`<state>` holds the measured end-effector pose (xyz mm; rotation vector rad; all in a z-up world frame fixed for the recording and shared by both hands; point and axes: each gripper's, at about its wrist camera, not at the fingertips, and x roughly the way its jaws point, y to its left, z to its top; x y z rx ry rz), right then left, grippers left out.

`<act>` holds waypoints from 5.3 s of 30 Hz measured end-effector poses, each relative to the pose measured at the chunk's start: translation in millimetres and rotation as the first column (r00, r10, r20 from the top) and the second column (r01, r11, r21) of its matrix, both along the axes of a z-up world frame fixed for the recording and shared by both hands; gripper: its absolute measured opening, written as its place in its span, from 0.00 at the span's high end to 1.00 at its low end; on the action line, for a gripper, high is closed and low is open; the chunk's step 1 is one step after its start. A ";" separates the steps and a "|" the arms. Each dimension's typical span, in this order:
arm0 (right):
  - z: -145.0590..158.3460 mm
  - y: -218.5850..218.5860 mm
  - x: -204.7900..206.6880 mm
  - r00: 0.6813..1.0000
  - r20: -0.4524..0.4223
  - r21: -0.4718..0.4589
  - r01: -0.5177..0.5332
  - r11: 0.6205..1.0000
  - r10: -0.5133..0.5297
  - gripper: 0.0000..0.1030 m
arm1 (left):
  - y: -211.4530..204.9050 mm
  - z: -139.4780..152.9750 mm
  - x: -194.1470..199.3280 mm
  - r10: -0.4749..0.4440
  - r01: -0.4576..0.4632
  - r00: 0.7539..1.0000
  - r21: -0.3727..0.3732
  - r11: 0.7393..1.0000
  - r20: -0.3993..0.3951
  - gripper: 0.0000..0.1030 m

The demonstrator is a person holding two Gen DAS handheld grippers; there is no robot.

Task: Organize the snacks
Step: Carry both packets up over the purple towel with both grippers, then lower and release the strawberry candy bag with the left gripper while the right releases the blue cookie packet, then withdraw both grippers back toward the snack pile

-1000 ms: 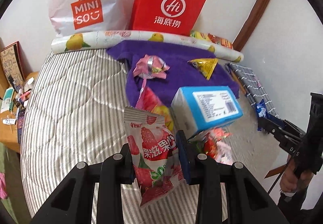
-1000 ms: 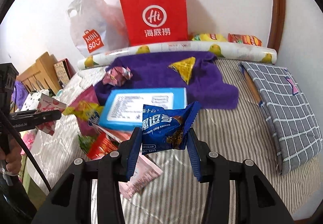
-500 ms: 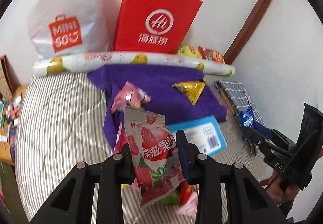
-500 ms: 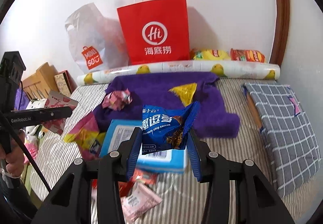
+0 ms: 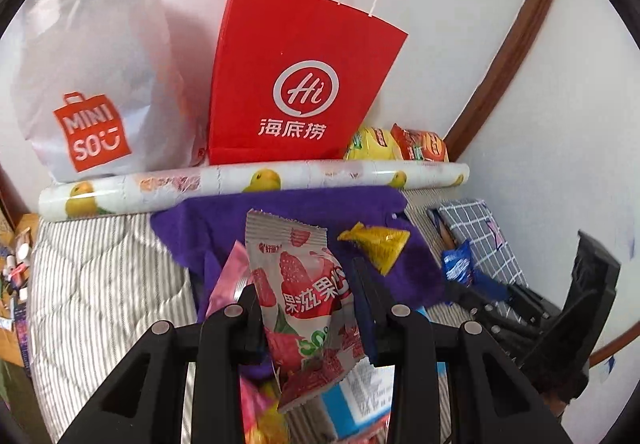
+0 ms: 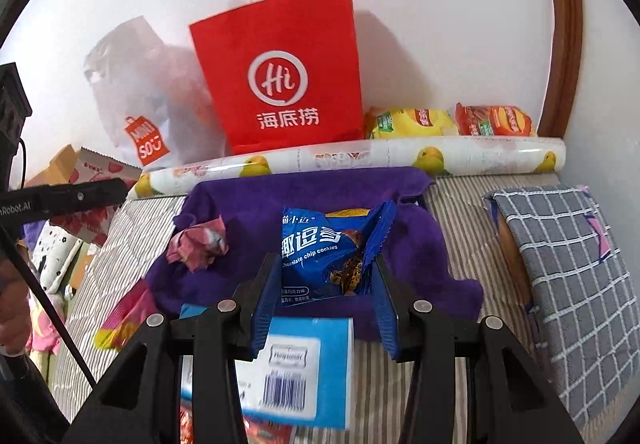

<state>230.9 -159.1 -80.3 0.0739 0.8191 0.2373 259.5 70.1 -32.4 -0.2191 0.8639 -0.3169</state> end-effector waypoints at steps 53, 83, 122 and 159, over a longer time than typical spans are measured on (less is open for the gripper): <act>-89.8 1.2 57.3 0.983 -0.178 -0.011 0.033 0.999 -0.034 0.54 | 4.8 -62.0 82.3 0.084 -0.077 0.986 0.061 0.995 -0.141 0.69; -72.3 3.0 52.1 0.989 -0.144 0.100 -0.029 0.995 0.043 0.34 | 6.3 -102.4 99.0 0.092 -0.083 0.952 0.044 0.996 -0.293 0.68; -6.7 -16.8 -8.3 0.999 0.008 0.032 0.041 0.999 -0.041 0.33 | -24.3 -41.2 64.7 -0.020 0.035 0.985 0.084 0.996 -0.173 0.43; -41.2 -3.0 -141.8 0.993 -0.086 0.019 -0.085 0.996 0.086 0.33 | 9.3 -46.8 -92.2 0.044 -0.027 0.988 0.114 0.993 -0.147 0.36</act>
